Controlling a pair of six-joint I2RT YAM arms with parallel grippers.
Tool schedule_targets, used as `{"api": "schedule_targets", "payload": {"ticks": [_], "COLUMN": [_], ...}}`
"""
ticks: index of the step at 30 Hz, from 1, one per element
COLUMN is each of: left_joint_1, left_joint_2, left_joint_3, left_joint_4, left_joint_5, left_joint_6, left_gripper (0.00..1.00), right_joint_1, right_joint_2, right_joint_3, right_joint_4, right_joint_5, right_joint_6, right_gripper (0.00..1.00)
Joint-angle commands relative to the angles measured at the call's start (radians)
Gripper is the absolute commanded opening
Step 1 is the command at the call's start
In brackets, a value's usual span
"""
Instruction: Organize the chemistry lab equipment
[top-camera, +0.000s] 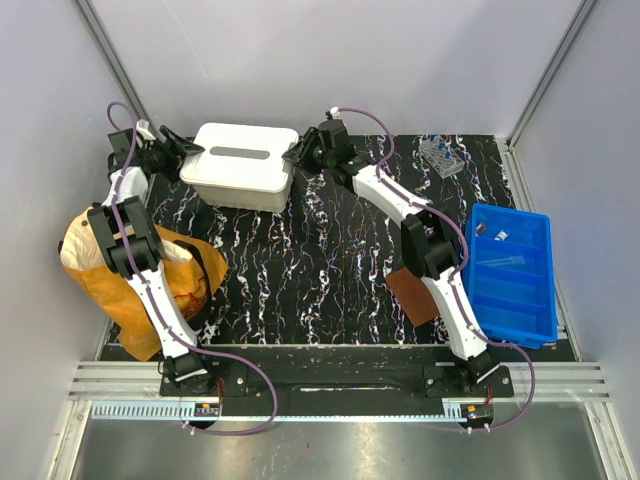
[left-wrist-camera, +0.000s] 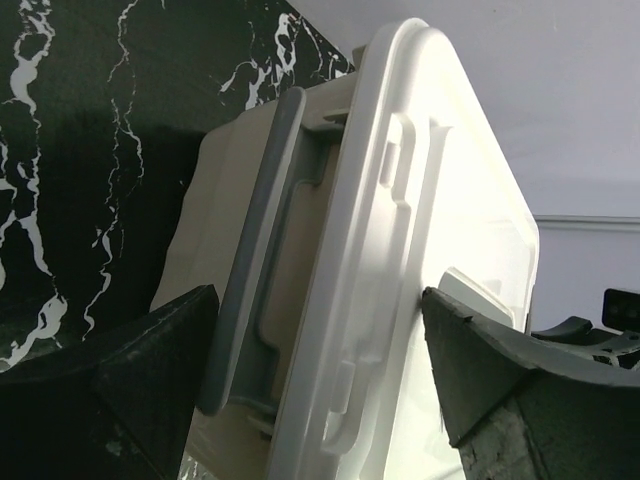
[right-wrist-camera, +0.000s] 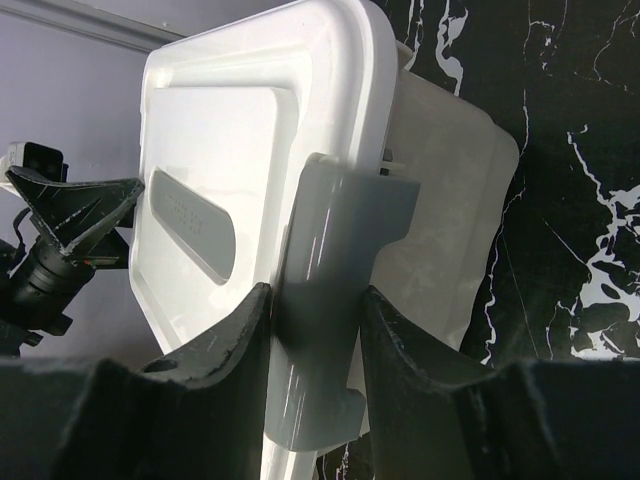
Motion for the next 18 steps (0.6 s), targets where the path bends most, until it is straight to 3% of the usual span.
{"api": "schedule_targets", "payload": {"ticks": [1,6,10,18], "left_joint_1": [0.003,0.000,-0.010,-0.082], "left_joint_2": [-0.030,-0.070,-0.093,-0.072], "left_joint_3": [0.000,-0.008,0.000,0.156], "left_joint_4": [0.118,0.124,0.091,-0.184], "left_joint_5": [0.069,0.045,0.013,-0.162], "left_joint_6": [-0.065,-0.027,0.038,0.294], "left_gripper": [0.83,0.66,0.58,0.56], "right_joint_1": [-0.007,-0.007,-0.006,-0.006], "right_joint_2": [0.006,0.017,0.021,0.038], "right_joint_3": [0.074,0.085,0.085,0.094], "right_joint_4": [0.064,0.064,0.064,0.062], "right_joint_5": [-0.043,-0.057,-0.059,-0.060], "right_joint_6": [-0.015,-0.006,-0.008,-0.002], "right_gripper": [0.26,0.26,0.25,0.25]}}
